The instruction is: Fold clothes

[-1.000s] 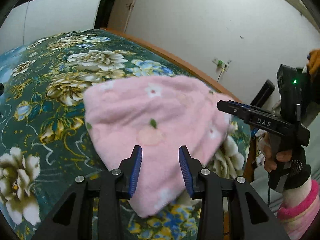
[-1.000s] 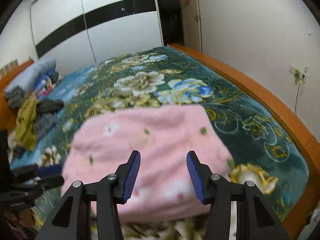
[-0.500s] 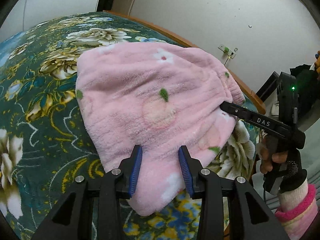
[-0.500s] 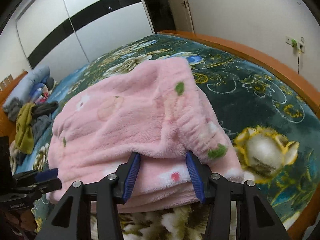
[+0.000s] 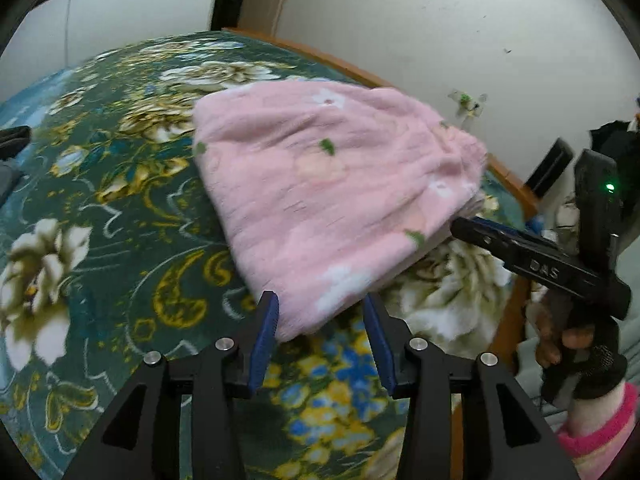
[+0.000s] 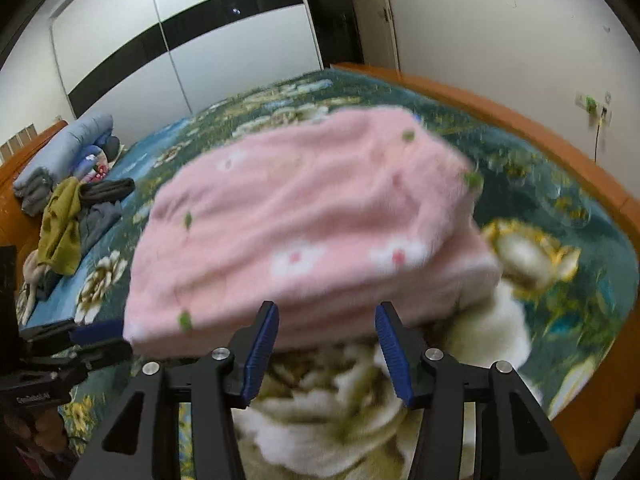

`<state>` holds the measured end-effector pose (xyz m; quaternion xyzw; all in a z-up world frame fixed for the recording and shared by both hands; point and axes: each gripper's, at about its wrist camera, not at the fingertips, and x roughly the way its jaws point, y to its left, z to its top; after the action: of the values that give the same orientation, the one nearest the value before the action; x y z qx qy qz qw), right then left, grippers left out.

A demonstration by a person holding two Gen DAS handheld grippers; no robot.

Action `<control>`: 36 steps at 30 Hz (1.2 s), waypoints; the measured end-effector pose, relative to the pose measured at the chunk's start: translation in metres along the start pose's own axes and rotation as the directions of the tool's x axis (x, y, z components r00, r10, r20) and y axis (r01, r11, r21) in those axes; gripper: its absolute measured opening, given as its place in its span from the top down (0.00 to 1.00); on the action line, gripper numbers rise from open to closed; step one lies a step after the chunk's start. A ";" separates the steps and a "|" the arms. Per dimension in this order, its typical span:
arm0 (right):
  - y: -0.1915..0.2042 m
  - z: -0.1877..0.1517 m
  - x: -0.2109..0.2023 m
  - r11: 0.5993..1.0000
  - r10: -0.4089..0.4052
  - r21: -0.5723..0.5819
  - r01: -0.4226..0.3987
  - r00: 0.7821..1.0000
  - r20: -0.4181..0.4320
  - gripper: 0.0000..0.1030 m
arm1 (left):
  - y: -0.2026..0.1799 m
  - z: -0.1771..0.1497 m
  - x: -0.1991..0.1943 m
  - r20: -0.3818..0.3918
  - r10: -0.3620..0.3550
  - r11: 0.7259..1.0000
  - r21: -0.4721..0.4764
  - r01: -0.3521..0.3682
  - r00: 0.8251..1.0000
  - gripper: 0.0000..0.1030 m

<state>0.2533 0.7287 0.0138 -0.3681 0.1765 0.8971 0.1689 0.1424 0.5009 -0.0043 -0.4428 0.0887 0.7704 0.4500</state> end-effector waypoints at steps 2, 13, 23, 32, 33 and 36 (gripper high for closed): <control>0.000 -0.007 0.006 1.000 0.016 0.024 -0.016 1.000 -0.014 0.47 | 0.001 -0.004 0.006 -0.011 0.030 0.999 -0.016 -0.030 0.999 0.56; 0.026 -0.032 0.035 1.000 0.000 0.012 0.000 1.000 -0.023 0.37 | -0.005 -0.017 0.034 -0.067 0.132 0.991 -0.027 -0.134 0.989 0.51; 0.033 -0.046 0.037 0.996 -0.042 0.081 0.038 0.998 0.044 0.32 | -0.014 -0.022 0.039 -0.052 0.131 0.991 -0.008 -0.132 0.990 0.28; 0.043 -0.050 0.045 0.996 -0.064 0.072 0.059 0.995 0.071 0.24 | -0.026 -0.031 0.043 -0.025 0.141 0.989 0.039 -0.140 0.990 0.15; 0.045 -0.051 0.046 0.995 -0.074 0.068 0.069 0.995 0.072 0.23 | -0.027 -0.032 0.043 -0.020 0.143 0.989 0.042 -0.143 0.989 0.15; 0.051 -0.050 0.051 0.995 -0.080 0.063 0.075 0.993 0.082 0.22 | -0.029 -0.035 0.041 -0.006 0.152 0.987 0.049 -0.152 0.988 0.15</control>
<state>0.2272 0.6708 -0.0466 -0.3313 0.1816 0.8989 0.2219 0.1773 0.5241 -0.0487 -0.4275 0.1427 0.7980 0.4001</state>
